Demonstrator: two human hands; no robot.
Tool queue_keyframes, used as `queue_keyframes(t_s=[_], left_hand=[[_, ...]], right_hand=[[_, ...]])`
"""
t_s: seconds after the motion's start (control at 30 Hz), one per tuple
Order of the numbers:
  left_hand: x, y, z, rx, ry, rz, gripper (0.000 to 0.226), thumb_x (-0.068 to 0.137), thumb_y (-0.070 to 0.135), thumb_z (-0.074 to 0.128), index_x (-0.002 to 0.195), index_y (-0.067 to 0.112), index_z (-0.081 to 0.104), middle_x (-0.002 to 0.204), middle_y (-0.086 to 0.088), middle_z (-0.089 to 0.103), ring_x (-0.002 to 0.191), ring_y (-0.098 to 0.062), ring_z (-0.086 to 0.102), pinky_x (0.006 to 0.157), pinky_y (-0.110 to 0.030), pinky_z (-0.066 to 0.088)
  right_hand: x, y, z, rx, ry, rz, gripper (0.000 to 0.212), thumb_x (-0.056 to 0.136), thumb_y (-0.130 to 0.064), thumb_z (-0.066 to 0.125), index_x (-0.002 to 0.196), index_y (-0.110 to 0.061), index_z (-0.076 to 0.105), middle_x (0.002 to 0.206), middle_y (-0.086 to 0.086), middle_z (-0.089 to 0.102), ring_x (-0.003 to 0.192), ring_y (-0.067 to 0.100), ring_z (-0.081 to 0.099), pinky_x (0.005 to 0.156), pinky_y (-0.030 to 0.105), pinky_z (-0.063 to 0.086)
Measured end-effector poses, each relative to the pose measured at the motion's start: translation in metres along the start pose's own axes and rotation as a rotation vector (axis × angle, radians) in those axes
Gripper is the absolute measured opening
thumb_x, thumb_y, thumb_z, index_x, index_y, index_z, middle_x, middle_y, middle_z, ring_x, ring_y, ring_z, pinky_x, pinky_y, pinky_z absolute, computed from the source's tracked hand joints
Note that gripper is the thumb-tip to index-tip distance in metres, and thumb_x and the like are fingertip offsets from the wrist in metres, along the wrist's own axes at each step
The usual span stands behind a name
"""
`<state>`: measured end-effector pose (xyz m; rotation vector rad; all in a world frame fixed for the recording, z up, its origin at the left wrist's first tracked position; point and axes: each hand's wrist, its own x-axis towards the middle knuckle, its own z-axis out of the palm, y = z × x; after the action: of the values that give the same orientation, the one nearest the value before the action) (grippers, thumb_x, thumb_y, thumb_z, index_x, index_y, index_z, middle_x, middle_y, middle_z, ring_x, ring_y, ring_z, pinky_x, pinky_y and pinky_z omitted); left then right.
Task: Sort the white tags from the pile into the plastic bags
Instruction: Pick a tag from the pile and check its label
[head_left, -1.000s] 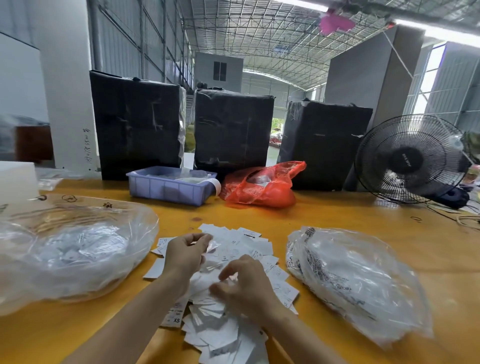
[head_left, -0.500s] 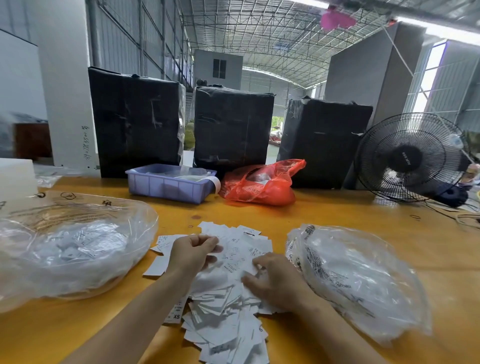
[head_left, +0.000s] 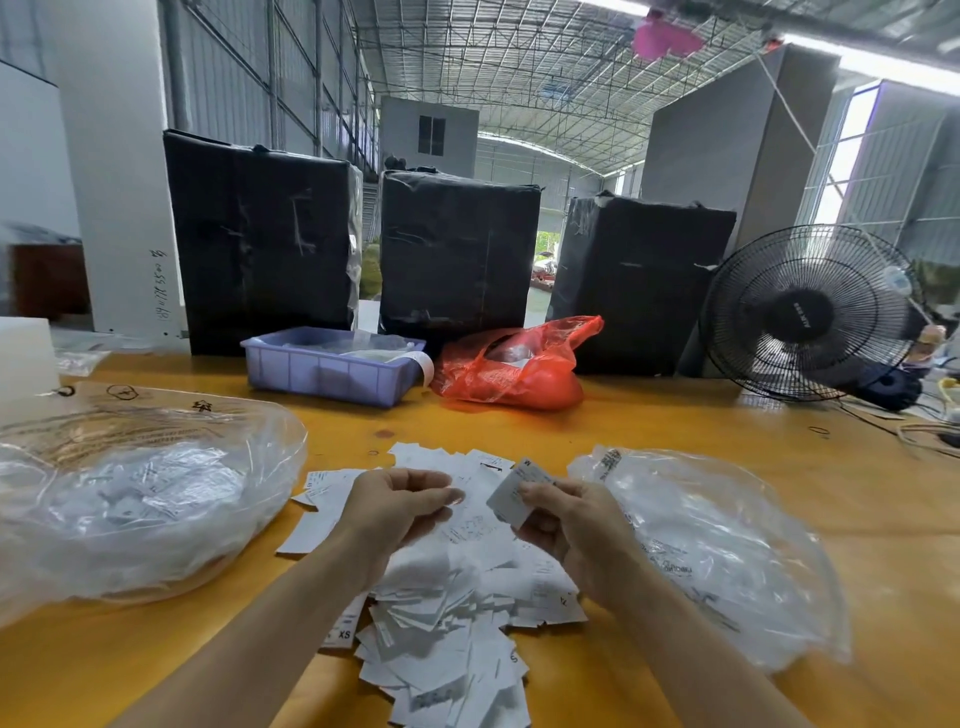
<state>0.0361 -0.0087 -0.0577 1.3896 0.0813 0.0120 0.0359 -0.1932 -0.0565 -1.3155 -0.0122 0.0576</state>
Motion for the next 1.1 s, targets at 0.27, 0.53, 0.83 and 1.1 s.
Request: queue_keyframes(t_s=[0.27, 0.53, 0.83, 1.1], left_hand=[[-0.004, 0.004, 0.001, -0.039, -0.068, 0.006, 0.03, 0.065, -0.001, 0.077, 0.092, 0.001, 0.065, 0.081, -0.02, 0.073, 0.065, -0.021, 0.069, 0.073, -0.026, 0.055], [-0.008, 0.008, 0.002, -0.001, -0.073, 0.032, 0.05, 0.044, 0.013, 0.082, 0.092, 0.006, 0.068, 0.079, -0.014, 0.074, 0.064, -0.016, 0.07, 0.066, -0.024, 0.053], [-0.013, 0.008, 0.009, 0.213, -0.147, 0.105, 0.04, 0.056, 0.008, 0.085, 0.092, 0.007, 0.067, 0.066, -0.008, 0.071, 0.058, -0.011, 0.065, 0.055, -0.019, 0.048], [-0.01, 0.007, 0.002, 0.286, -0.272, -0.063, 0.036, 0.069, -0.002, 0.079, 0.1, 0.008, 0.063, 0.078, -0.009, 0.073, 0.061, -0.01, 0.063, 0.052, -0.02, 0.044]], right_hand=[[-0.007, 0.001, 0.007, 0.006, -0.056, -0.058, 0.016, 0.086, 0.001, 0.061, 0.1, -0.009, 0.062, 0.083, 0.015, 0.069, 0.07, 0.021, 0.069, 0.058, 0.024, 0.054], [-0.011, 0.004, 0.008, -0.54, 0.064, -0.396, 0.02, 0.091, -0.006, 0.054, 0.084, -0.016, 0.07, 0.081, 0.009, 0.069, 0.061, 0.007, 0.062, 0.055, 0.018, 0.051], [-0.016, 0.003, 0.014, -0.513, -0.118, -0.309, 0.016, 0.082, -0.032, 0.069, 0.081, -0.016, 0.072, 0.073, -0.004, 0.07, 0.063, 0.005, 0.064, 0.059, 0.018, 0.048], [-0.012, 0.004, 0.014, -0.411, 0.031, -0.309, 0.014, 0.084, -0.013, 0.068, 0.071, -0.011, 0.068, 0.067, 0.003, 0.066, 0.062, 0.011, 0.058, 0.06, 0.021, 0.047]])
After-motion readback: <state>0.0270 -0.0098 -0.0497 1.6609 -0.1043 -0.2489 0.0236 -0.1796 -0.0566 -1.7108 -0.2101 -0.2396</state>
